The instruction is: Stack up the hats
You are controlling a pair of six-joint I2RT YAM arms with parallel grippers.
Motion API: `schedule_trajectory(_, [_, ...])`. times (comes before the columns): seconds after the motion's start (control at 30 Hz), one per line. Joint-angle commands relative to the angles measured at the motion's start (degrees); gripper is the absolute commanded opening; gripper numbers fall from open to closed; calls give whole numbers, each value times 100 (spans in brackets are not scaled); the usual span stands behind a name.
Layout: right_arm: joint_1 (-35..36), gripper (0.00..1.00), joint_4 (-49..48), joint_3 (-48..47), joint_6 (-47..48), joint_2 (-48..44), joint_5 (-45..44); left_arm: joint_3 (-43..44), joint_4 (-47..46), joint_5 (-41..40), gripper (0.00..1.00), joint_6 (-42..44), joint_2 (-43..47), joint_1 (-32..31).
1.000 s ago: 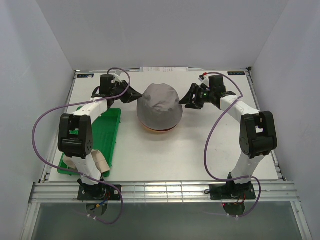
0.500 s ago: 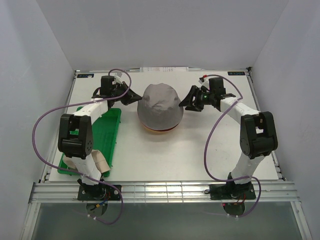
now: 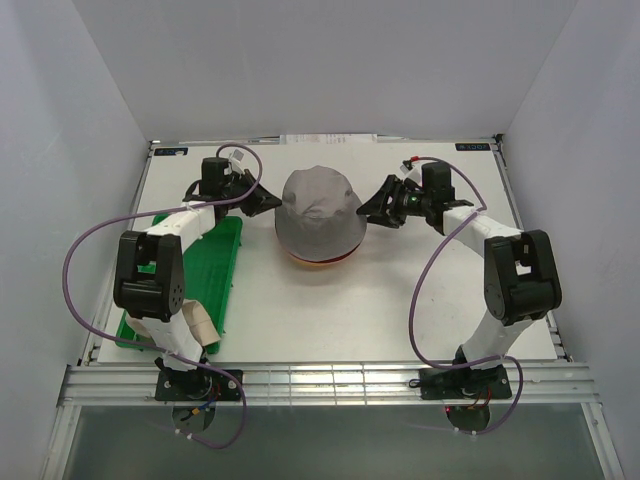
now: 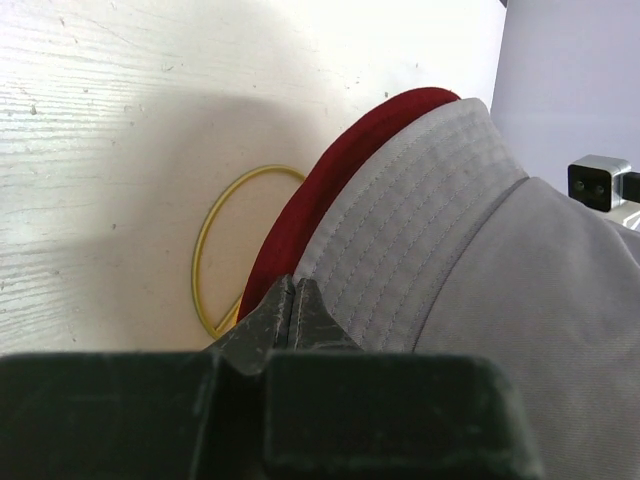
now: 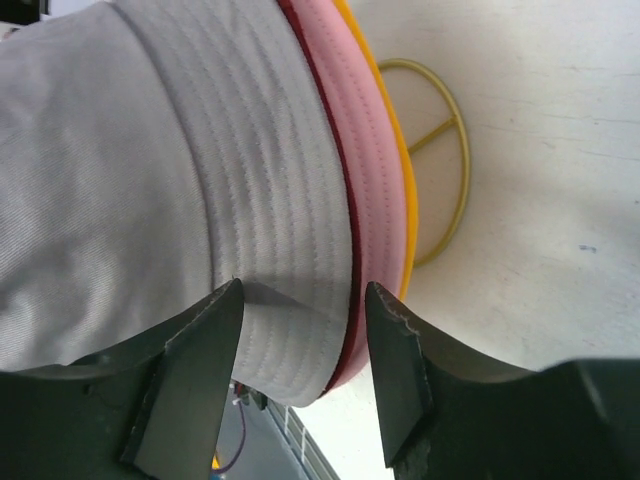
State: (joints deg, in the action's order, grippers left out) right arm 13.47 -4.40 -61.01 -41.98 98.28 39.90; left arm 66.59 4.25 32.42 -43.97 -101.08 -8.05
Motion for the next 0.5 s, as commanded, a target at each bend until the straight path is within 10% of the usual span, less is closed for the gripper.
schedule_trajectory(0.0, [-12, 56, -754, 160, -495, -222, 299, -120, 120, -122, 0, 143, 361, -30])
schedule_trajectory(0.47, [-73, 8, -1300, 573, -786, -143, 308, -164, 137, -175, 0, 195, 396, -30])
